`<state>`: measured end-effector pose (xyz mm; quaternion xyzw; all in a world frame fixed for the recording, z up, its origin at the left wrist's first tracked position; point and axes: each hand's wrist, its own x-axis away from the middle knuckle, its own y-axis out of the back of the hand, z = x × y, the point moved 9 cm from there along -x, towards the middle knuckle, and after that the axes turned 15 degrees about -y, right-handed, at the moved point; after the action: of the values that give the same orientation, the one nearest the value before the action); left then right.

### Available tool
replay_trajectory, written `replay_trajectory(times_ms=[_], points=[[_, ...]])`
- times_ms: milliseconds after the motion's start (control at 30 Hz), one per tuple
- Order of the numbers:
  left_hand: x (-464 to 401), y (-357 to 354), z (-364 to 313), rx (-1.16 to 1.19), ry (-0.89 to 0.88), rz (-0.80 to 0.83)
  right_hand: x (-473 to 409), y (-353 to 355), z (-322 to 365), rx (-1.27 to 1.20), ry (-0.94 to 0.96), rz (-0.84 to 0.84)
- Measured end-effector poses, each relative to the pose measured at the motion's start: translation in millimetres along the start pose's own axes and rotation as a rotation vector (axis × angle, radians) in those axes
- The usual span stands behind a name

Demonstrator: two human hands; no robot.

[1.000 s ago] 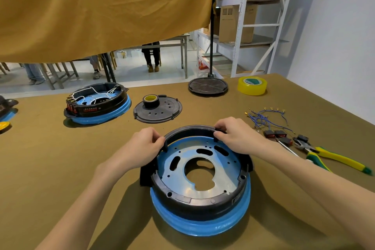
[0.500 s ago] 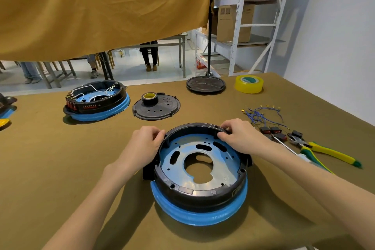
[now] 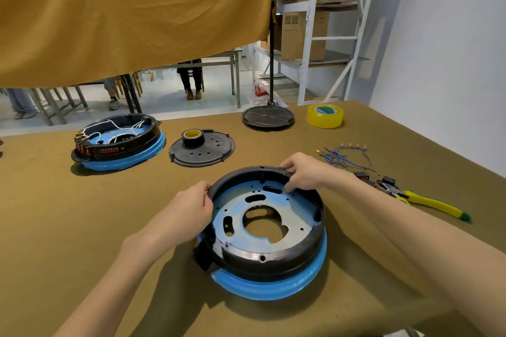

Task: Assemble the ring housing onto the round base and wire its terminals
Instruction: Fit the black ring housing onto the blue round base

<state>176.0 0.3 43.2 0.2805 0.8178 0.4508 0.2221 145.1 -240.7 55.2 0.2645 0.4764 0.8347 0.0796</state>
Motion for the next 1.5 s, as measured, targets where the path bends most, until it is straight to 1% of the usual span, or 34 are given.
replay_trajectory(times_ms=[67, 100, 167, 233, 300, 367, 400, 467, 533, 600, 700, 800, 933, 1000, 1067, 1167, 1267, 1333, 1400, 1500], points=[[6.8, -0.3, -0.8, 0.021, -0.010, 0.038, -4.4, 1.8, 13.9, -0.011, 0.030, -0.003], [7.5, 3.1, -1.5, 0.027, -0.030, 0.050, -6.0, 1.9, 16.7, 0.022, 0.029, -0.026], [0.7, 15.1, -6.5, 0.034, -0.111, 0.035, -6.6, 0.5, 8.2, 0.115, -0.033, -0.093], [-15.8, 25.2, -18.0, 0.063, -0.203, -0.018, -2.3, -3.2, -11.2, 0.190, -0.117, -0.105], [-37.4, 23.4, -30.5, 0.095, -0.260, -0.041, 3.9, -8.9, -30.1, 0.204, -0.192, -0.016], [-55.6, 7.3, -37.2, 0.091, -0.287, 0.016, 7.5, -15.1, -39.6, 0.117, -0.234, 0.079], [-61.3, -1.7, -37.1, 0.080, -0.292, 0.053, 6.8, -15.9, -41.0, 0.068, -0.236, 0.095], [-66.6, -10.2, -28.3, 0.088, -0.270, 0.073, 1.7, -13.3, -40.3, 0.002, -0.211, 0.088], [-63.7, -9.8, -17.8, 0.097, -0.222, 0.033, -6.1, -9.9, -36.2, -0.018, -0.168, 0.073], [-55.6, -7.4, -10.7, 0.104, -0.159, -0.053, -13.6, -5.7, -25.4, 0.027, -0.097, 0.060], [-34.5, -8.0, -4.0, 0.130, -0.041, -0.185, -22.5, 1.7, 2.4, 0.164, 0.066, 0.027], [-19.3, -9.6, -0.1, 0.152, 0.040, -0.215, -25.1, 3.7, 18.2, 0.195, 0.105, 0.014], [-15.2, -8.3, -0.9, 0.184, 0.041, -0.189, -20.8, -0.4, -4.3, 0.117, 0.022, -0.107], [-14.7, -7.2, 0.3, 0.186, 0.027, -0.203, -19.4, -7.8, -22.5, 0.060, -0.019, -0.143], [-14.6, -7.5, 5.7, 0.237, 0.027, -0.235, -18.3, -9.5, -32.0, -0.007, -0.034, -0.190], [-12.0, -9.7, 13.4, 0.347, 0.025, -0.263, -17.7, -0.2, -25.5, -0.071, 0.023, -0.224], [-4.4, -15.5, 21.5, 0.423, 0.062, -0.288, -19.1, 6.1, -9.3, -0.107, 0.097, -0.204], [0.7, -18.6, 21.3, 0.467, 0.064, -0.334, -20.3, 9.2, -3.2, -0.155, 0.128, -0.212], [3.5, -19.0, 17.6, 0.542, 0.060, -0.391, -19.1, 9.5, -4.0, -0.187, 0.139, -0.214], [5.5, -20.7, 17.4, 0.606, 0.074, -0.434, -17.3, 5.4, -12.9, -0.189, 0.161, -0.214]])
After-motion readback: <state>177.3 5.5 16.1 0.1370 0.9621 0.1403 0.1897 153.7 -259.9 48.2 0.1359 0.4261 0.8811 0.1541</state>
